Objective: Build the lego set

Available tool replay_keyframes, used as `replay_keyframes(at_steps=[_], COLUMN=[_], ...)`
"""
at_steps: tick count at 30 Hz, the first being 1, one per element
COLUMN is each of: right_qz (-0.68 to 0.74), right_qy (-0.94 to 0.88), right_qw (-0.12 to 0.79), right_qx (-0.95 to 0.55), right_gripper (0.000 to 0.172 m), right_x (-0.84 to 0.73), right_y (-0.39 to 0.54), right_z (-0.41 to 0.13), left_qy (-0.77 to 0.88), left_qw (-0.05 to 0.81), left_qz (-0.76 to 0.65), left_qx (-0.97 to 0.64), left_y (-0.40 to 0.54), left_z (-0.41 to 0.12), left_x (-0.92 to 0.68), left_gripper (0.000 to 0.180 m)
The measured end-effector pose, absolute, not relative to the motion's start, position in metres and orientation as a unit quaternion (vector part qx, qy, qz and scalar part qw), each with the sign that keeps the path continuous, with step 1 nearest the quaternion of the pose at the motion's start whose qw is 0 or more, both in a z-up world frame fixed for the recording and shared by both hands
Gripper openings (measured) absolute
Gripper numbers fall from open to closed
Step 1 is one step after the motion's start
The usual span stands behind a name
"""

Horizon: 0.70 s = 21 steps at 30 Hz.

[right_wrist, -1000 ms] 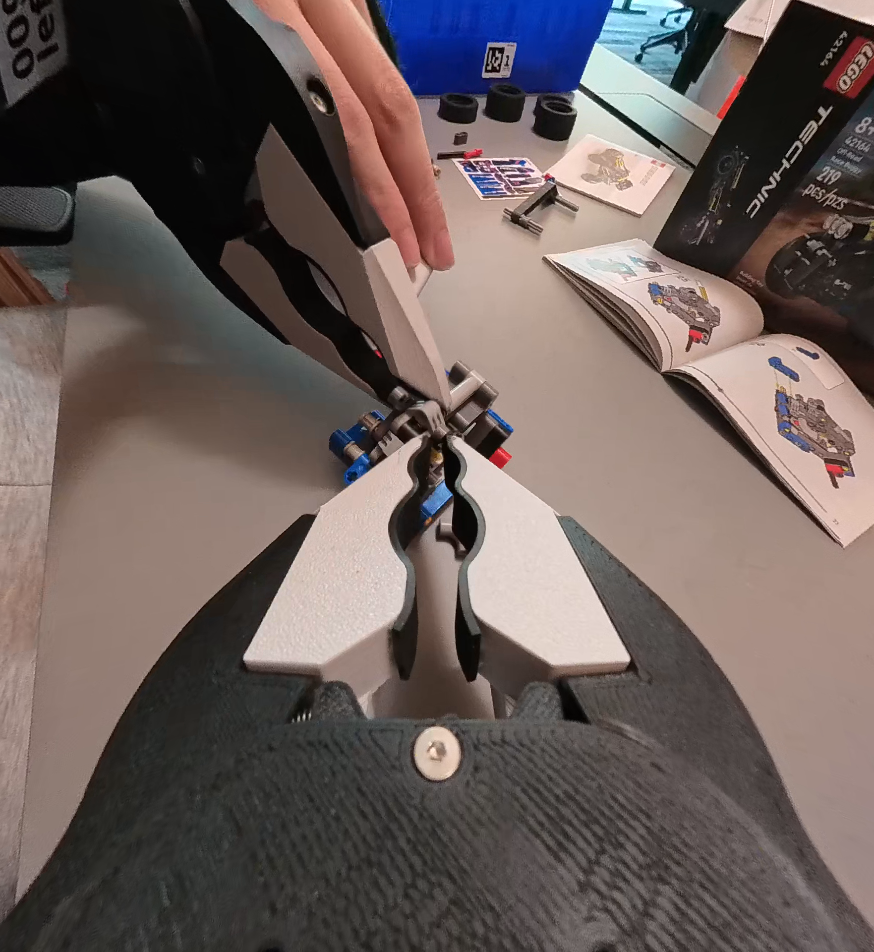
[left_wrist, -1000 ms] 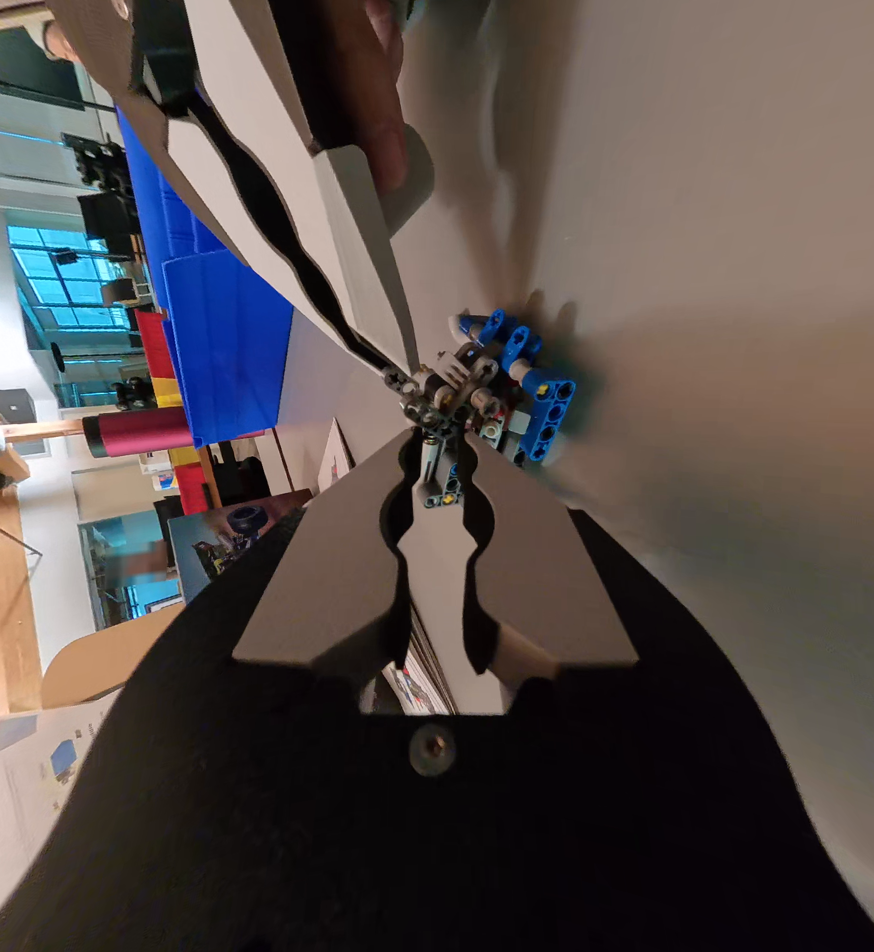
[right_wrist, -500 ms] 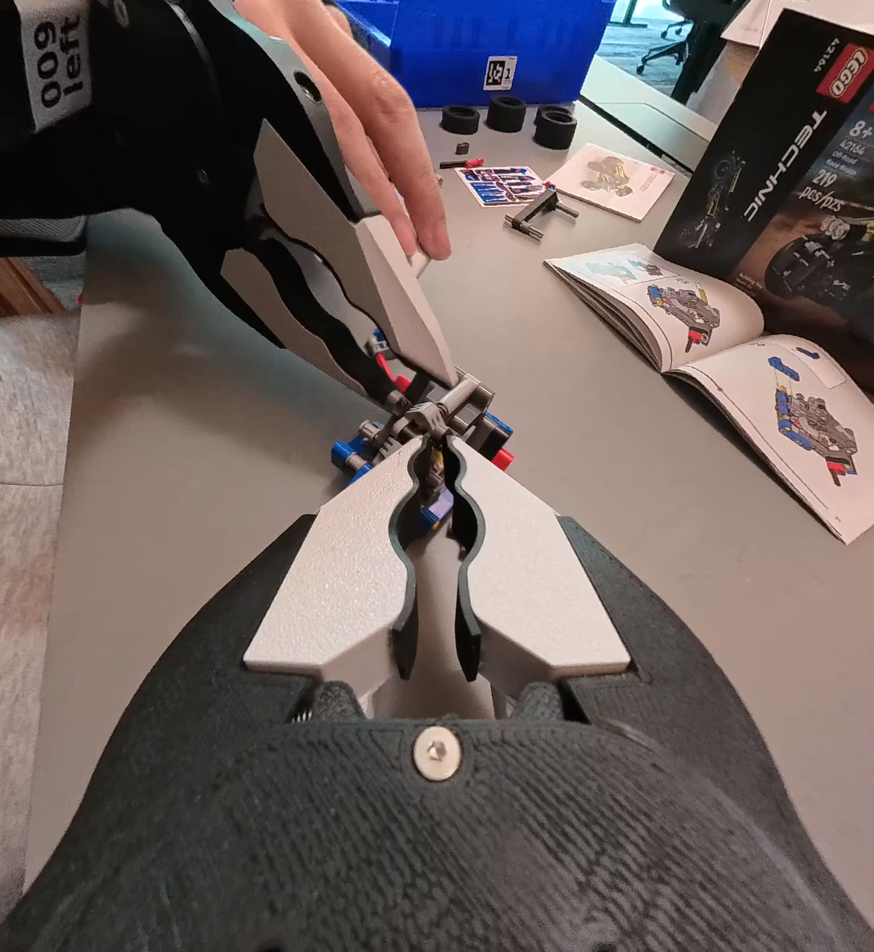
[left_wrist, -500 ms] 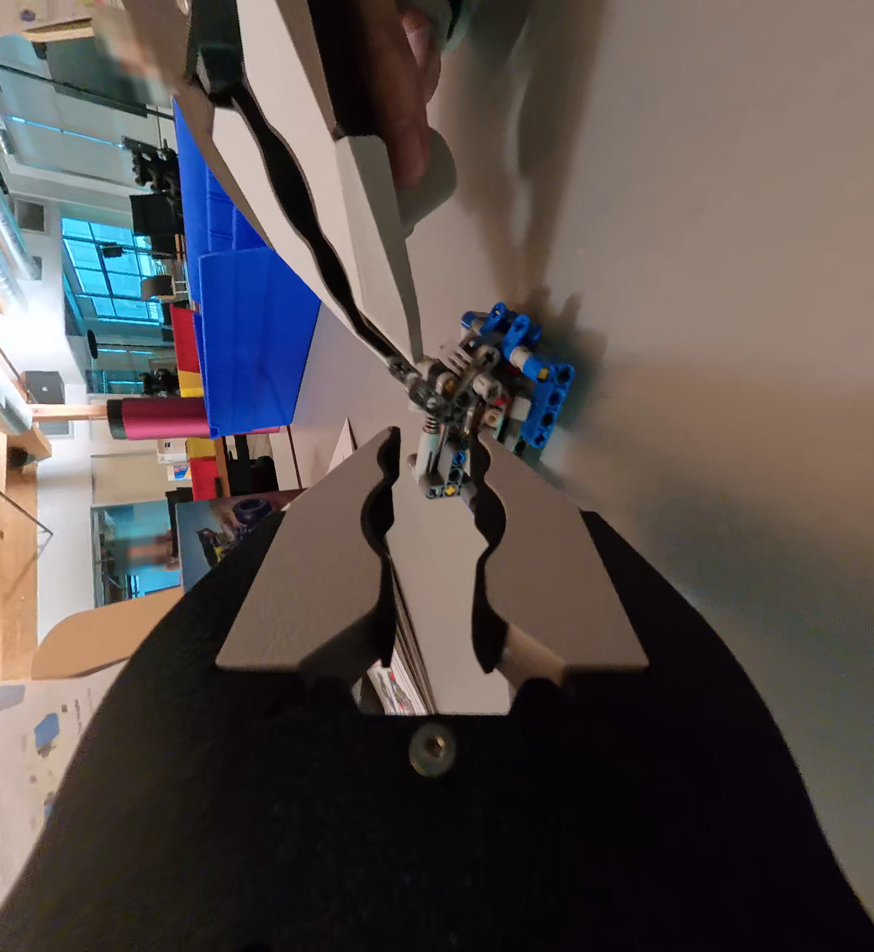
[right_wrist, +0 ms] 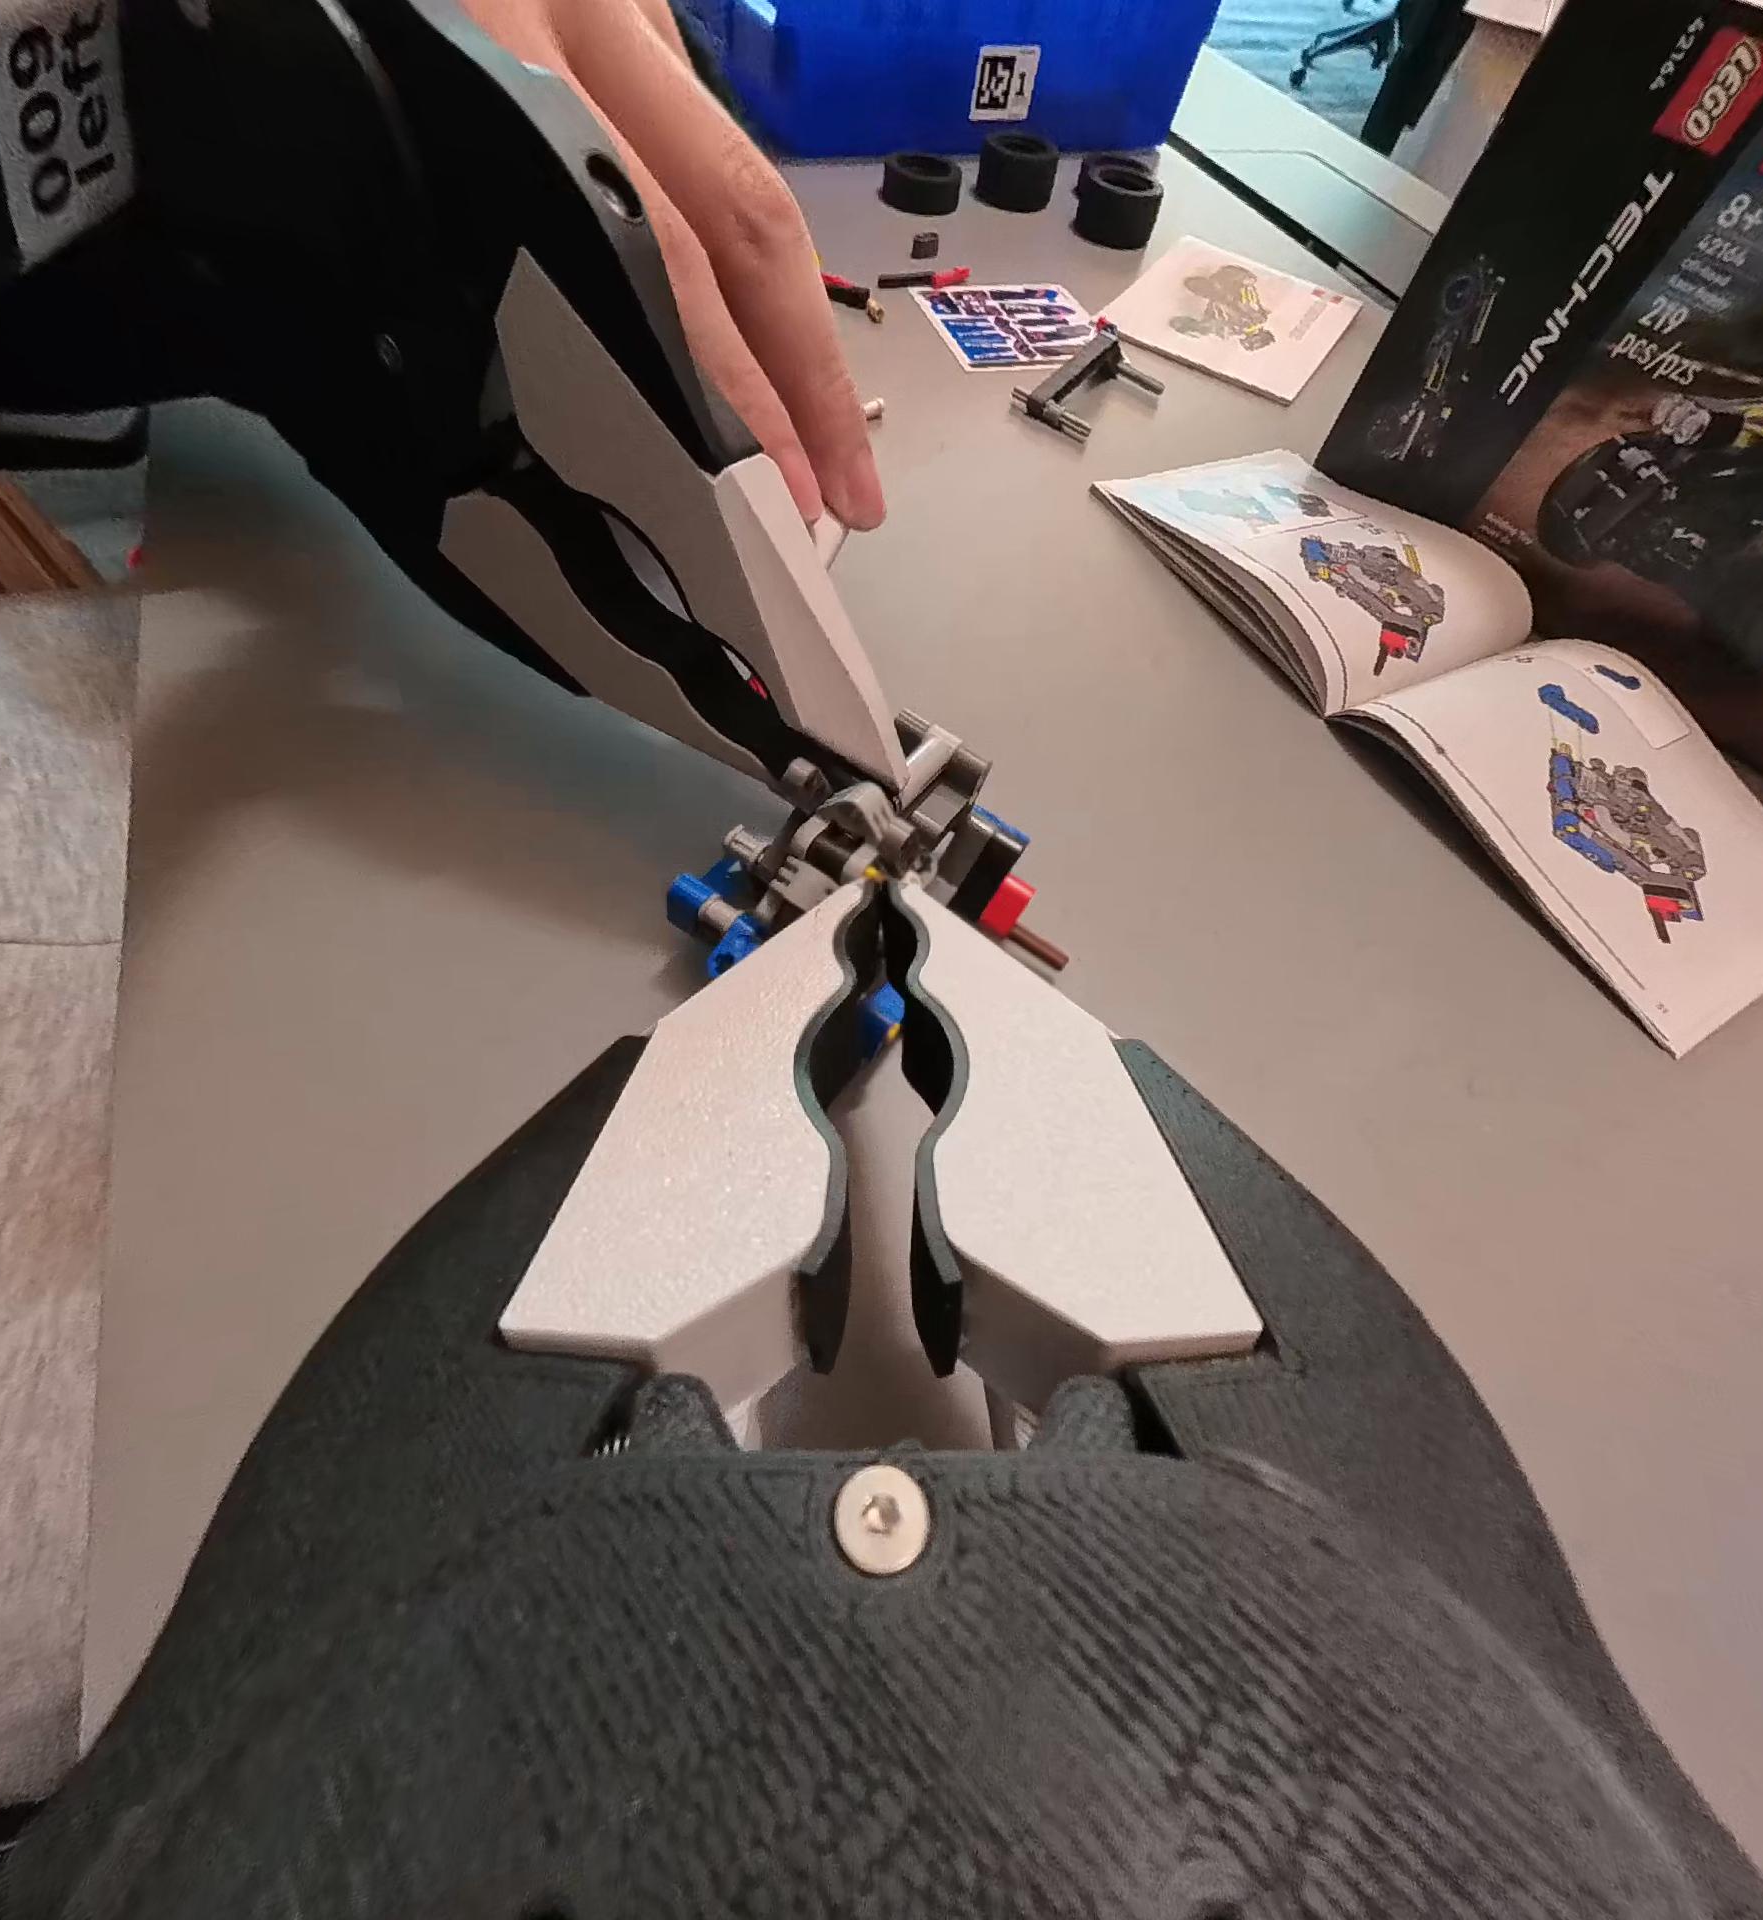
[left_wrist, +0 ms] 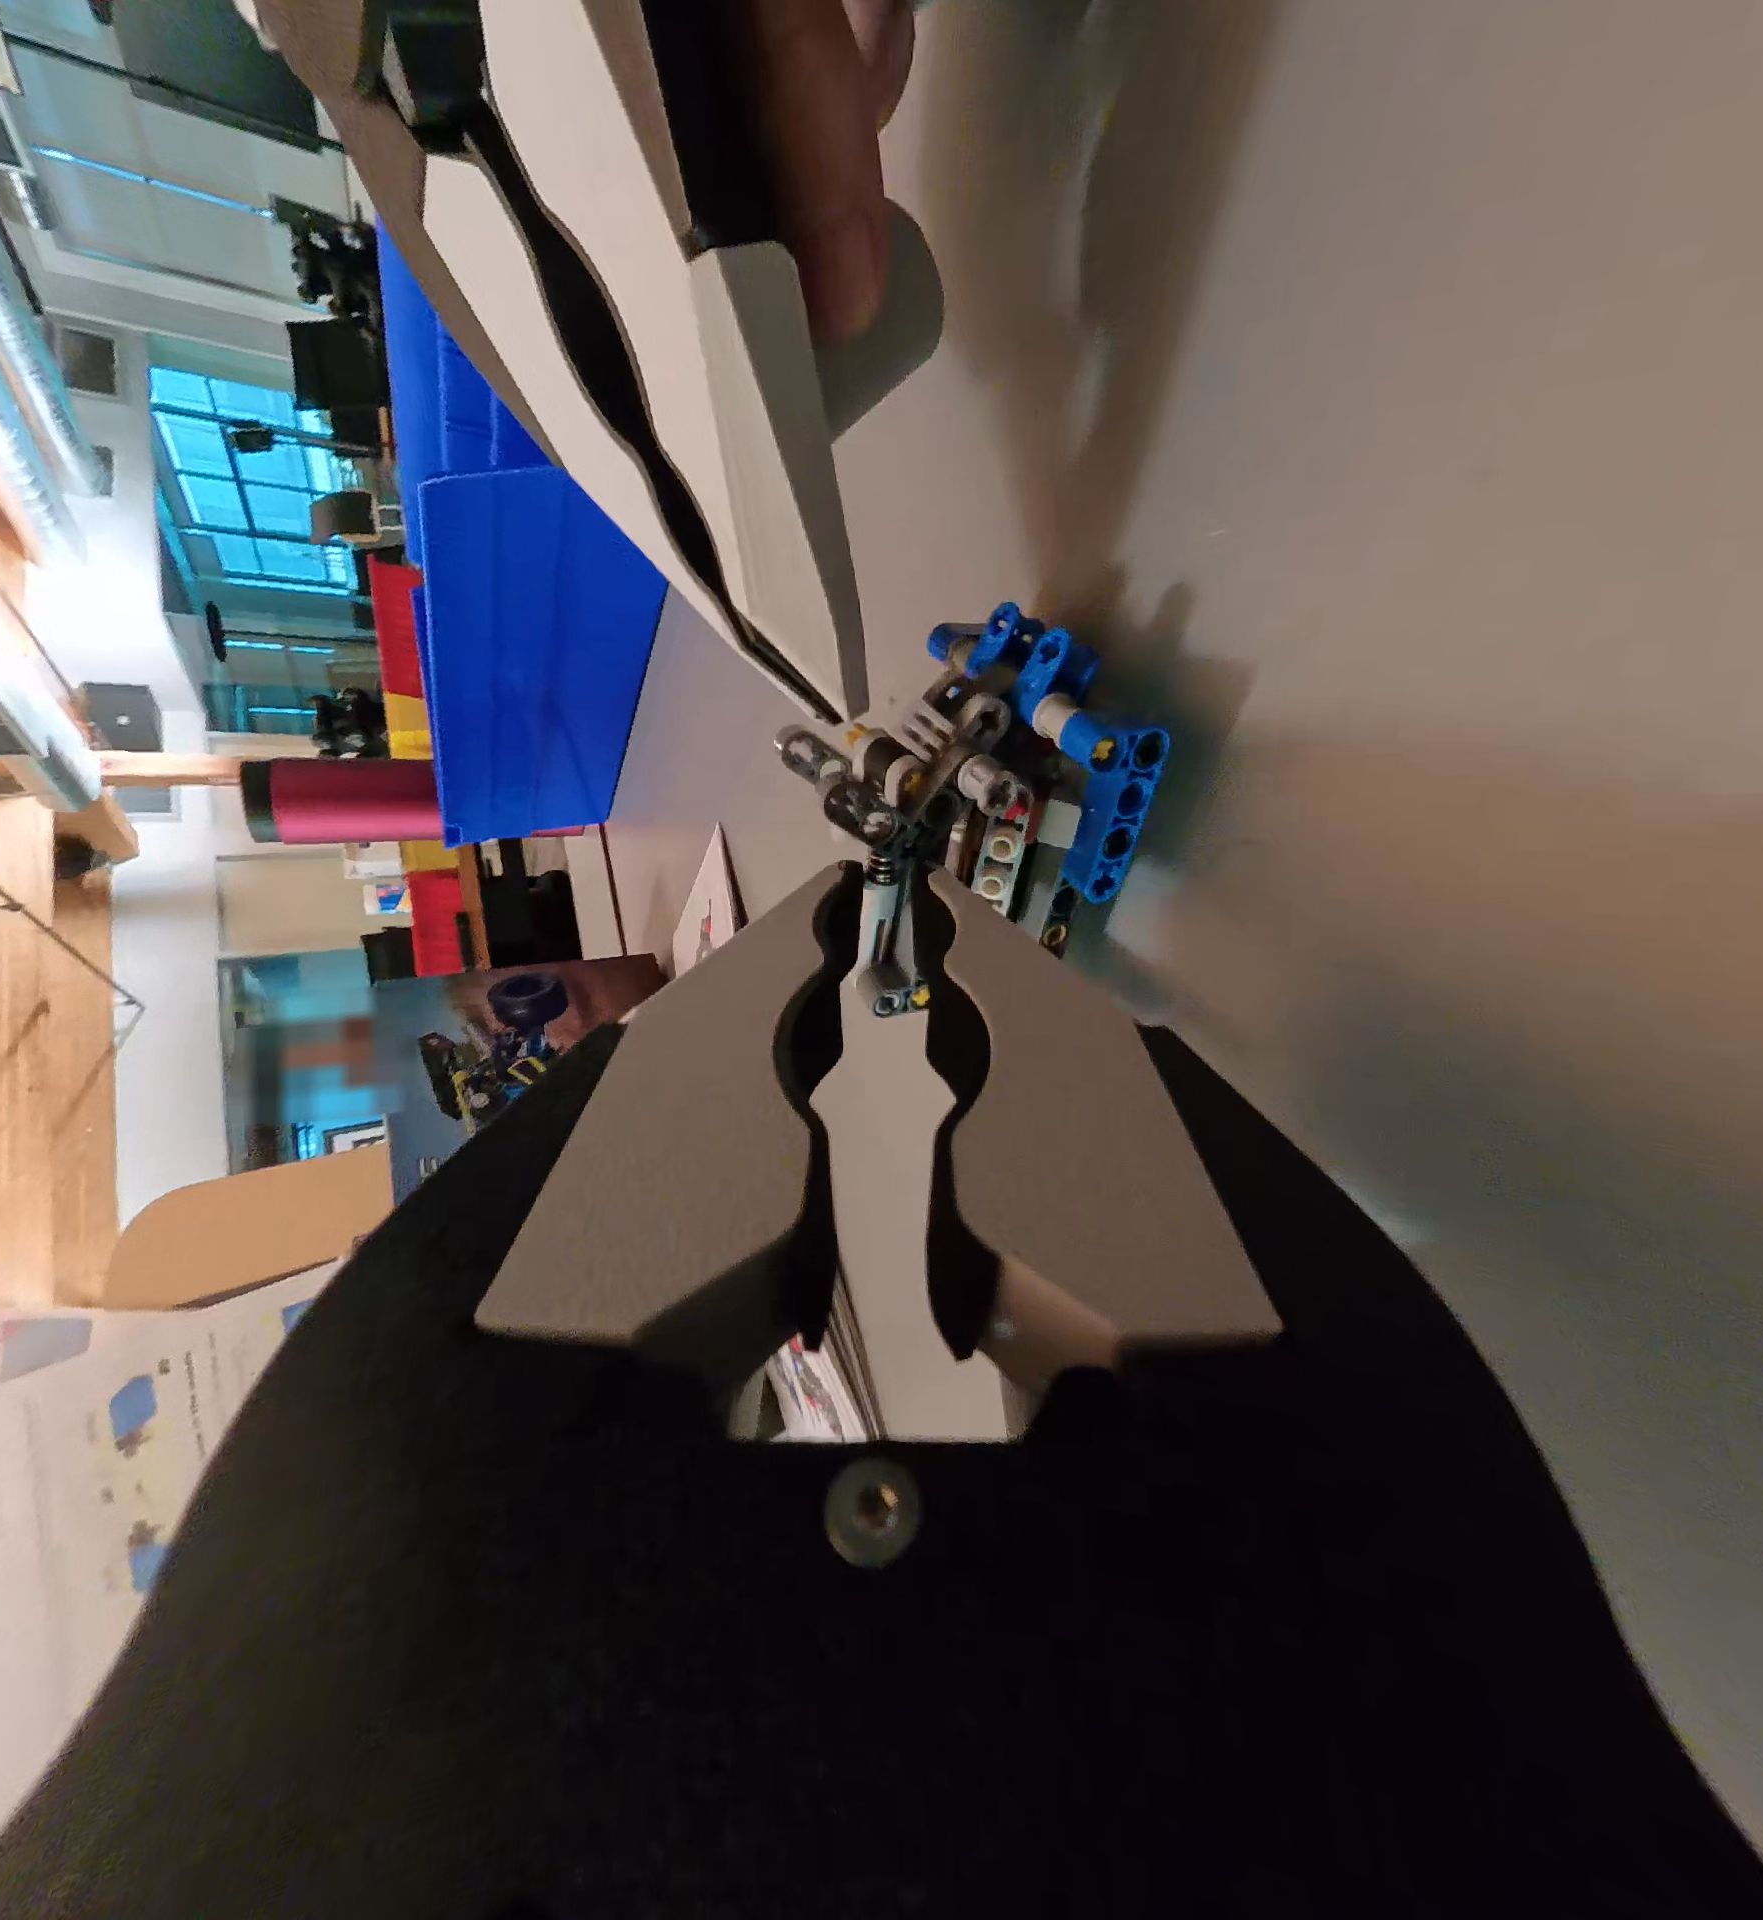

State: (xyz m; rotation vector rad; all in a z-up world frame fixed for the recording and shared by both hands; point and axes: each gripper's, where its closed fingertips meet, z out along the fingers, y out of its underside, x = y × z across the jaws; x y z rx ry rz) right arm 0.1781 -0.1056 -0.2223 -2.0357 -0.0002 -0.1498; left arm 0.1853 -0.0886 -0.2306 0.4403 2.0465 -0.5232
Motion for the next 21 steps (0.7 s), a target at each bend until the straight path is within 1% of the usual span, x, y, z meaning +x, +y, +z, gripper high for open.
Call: replay_keyframes(at_steps=[5,7,10,12,14,16,20,21], right_qz=[-0.084,-0.087,-0.072,-0.070,-0.053,-0.047,-0.059,-0.058], right_qy=[-0.001,0.001,0.003,0.002,0.004,0.011,0.002,-0.001], right_qw=[0.514,0.531,0.536,0.530,0.527,0.522,0.509,0.508], right_qx=[-0.854,-0.843,-0.841,-0.845,-0.848,-0.852,-0.859,-0.859], right_gripper=[0.001,0.013,0.014,0.017,0.023,0.025,0.025,0.025], right_x=[0.182,0.182,0.179,0.178,0.174,0.174,0.174,0.174], right_y=[-0.106,-0.103,-0.101,-0.102,-0.101,-0.099,-0.095,-0.095], right_z=[-0.222,-0.216,-0.217,-0.219,-0.220,-0.223,-0.230,-0.230], left_qy=[0.836,0.836,0.831,0.835,0.836,0.838,0.824,0.820], left_qw=[0.470,0.475,0.484,0.475,0.472,0.462,0.495,0.501], left_qz=[-0.234,-0.228,-0.232,-0.244,-0.261,-0.277,-0.243,-0.231], left_qx=[0.157,0.156,0.146,0.129,0.107,0.087,0.130,0.148], left_y=[-0.091,-0.089,-0.090,-0.090,-0.090,-0.092,-0.093,-0.093], left_z=[-0.231,-0.230,-0.227,-0.228,-0.228,-0.230,-0.231,-0.231], left_x=[0.182,0.183,0.183,0.182,0.182,0.182,0.182,0.182], left_gripper=[0.006,0.006,0.006,0.006,0.005,0.006,0.007,0.011])
